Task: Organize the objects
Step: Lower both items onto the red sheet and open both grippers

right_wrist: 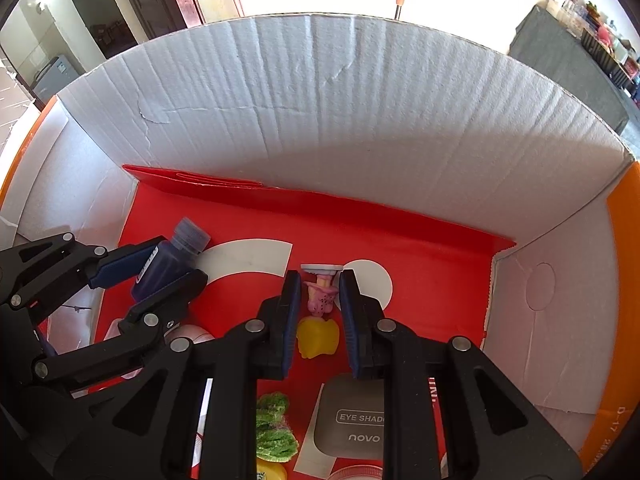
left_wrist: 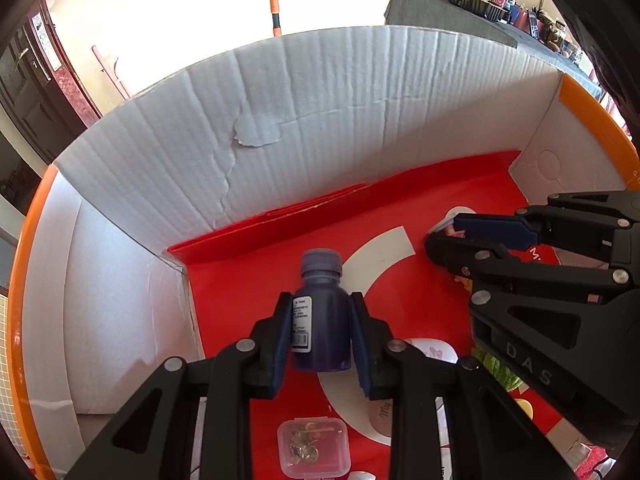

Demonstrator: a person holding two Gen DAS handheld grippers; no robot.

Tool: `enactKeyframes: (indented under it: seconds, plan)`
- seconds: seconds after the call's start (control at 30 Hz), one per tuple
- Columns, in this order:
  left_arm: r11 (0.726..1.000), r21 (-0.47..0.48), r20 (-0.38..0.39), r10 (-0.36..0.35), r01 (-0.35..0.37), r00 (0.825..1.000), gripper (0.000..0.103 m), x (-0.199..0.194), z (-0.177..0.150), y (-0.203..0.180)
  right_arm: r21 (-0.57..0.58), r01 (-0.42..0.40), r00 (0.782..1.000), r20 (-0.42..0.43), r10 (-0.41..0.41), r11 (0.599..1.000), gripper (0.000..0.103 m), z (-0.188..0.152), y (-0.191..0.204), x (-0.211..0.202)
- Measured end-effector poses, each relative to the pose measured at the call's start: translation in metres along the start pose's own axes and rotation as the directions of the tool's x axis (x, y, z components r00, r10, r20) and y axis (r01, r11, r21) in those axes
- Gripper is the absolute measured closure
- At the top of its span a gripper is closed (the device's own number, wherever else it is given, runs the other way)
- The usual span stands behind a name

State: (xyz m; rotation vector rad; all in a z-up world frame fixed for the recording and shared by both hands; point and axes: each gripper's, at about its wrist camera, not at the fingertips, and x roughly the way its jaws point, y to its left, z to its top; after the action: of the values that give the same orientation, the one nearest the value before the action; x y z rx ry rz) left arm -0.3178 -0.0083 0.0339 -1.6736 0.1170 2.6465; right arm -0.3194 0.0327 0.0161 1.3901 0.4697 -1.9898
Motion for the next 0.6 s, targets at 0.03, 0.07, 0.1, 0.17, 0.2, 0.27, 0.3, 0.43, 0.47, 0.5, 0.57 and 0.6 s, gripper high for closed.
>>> enactKeyframes:
  seconds: [0.03, 0.07, 0.1, 0.17, 0.2, 0.27, 0.3, 0.43, 0.47, 0.5, 0.57, 0.6]
  plan:
    - [1.0, -0.001, 0.001, 0.0, 0.0, 1.0, 0.074, -0.001, -0.001, 0.001, 0.001, 0.0, 1.0, -0.001, 0.0, 1.0, 0.084, 0.001, 0.0, 0.0]
    - [1.0, -0.001, 0.002, 0.0, 0.0, 1.0, 0.074, -0.002, -0.001, 0.001, 0.002, 0.001, 1.0, -0.003, -0.001, 1.0, 0.084, 0.001, 0.0, 0.0]
    - [1.0, -0.002, 0.003, 0.001, -0.001, 1.0, 0.074, -0.003, -0.002, 0.001, 0.004, 0.001, 1.0, -0.004, -0.001, 1.0, 0.084, 0.004, -0.001, 0.0]
    - [1.0, -0.004, 0.007, -0.004, 0.004, 1.0, 0.074, -0.005, -0.002, 0.002, 0.006, 0.003, 1.0, -0.002, -0.003, 1.0, 0.084, 0.005, -0.001, 0.0]
    - [1.0, -0.003, 0.009, -0.006, 0.006, 1.0, 0.074, -0.006, -0.003, 0.002, 0.005, 0.006, 1.0, -0.001, -0.006, 1.0, 0.084, 0.005, -0.002, 0.0]
    - [1.0, 0.001, 0.016, -0.005, 0.005, 1.0, 0.074, -0.009, -0.004, 0.002, 0.005, 0.005, 1.0, 0.003, -0.005, 1.0, 0.084, 0.007, 0.0, -0.003]
    - [1.0, 0.003, 0.018, 0.0, 0.0, 1.0, 0.073, -0.01, -0.005, 0.001, 0.007, 0.004, 1.0, 0.004, -0.004, 1.0, 0.084, 0.01, 0.002, -0.005]
    - [1.0, 0.002, 0.025, 0.006, -0.006, 1.0, 0.069, -0.016, -0.007, 0.001, 0.008, -0.005, 1.0, 0.008, 0.005, 1.0, 0.084, 0.008, 0.003, -0.01]
    - [1.0, 0.001, 0.029, 0.008, -0.008, 1.0, 0.069, -0.018, -0.007, 0.002, 0.007, -0.003, 1.0, 0.012, 0.002, 1.0, 0.083, 0.007, 0.003, -0.012]
    - [1.0, 0.001, 0.032, 0.01, -0.01, 0.999, 0.068, -0.02, -0.008, 0.002, 0.007, -0.003, 1.0, 0.013, 0.003, 1.0, 0.083, 0.007, 0.004, -0.013]
    - [1.0, 0.001, 0.038, 0.016, -0.016, 0.999, 0.067, -0.023, -0.009, 0.002, 0.006, -0.005, 1.0, 0.017, 0.005, 1.0, 0.083, 0.008, 0.001, -0.015]
    - [1.0, -0.002, 0.04, 0.018, -0.018, 0.999, 0.066, -0.025, -0.01, 0.002, 0.005, -0.006, 1.0, 0.02, 0.005, 1.0, 0.083, 0.011, -0.004, -0.015]
